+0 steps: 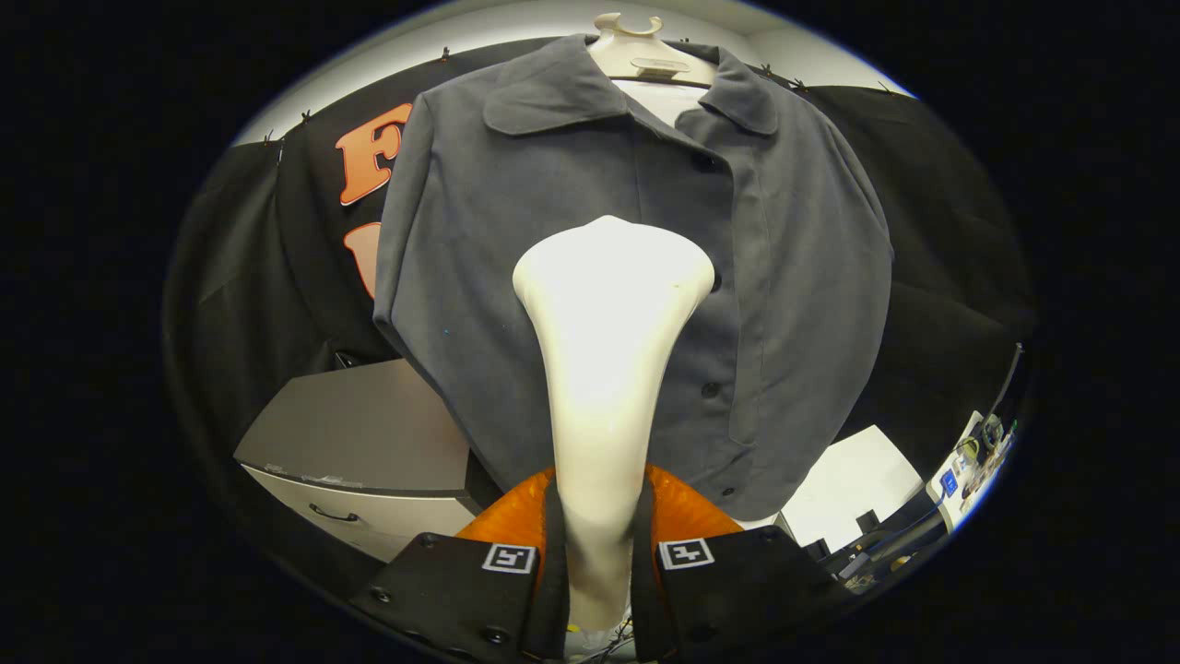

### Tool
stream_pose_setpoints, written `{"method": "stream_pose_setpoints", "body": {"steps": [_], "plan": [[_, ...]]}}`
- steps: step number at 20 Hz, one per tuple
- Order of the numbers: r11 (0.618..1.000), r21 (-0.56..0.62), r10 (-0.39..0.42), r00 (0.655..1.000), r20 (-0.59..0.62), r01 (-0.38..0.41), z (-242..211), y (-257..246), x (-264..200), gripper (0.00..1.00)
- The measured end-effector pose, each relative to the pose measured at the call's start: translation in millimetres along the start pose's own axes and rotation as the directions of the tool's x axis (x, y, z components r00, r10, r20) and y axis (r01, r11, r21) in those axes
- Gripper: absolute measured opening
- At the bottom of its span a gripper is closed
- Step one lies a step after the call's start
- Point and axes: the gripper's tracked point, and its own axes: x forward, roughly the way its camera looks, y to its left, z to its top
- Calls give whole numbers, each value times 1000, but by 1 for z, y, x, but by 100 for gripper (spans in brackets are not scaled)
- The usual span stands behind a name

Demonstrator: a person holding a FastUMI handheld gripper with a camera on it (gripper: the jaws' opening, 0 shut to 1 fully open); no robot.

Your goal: Iron the clothes twice with a garment steamer, once on the left side and once on the right side.

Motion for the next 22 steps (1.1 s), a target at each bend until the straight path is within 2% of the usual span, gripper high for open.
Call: {"method": "stream_pose_setpoints", "body": {"steps": [12,22], "plan": [[999,14,-30,988,-154,33,-74,-16,16,35],[997,41,-46,955,-293,60,-165,-33,40,35]]}}
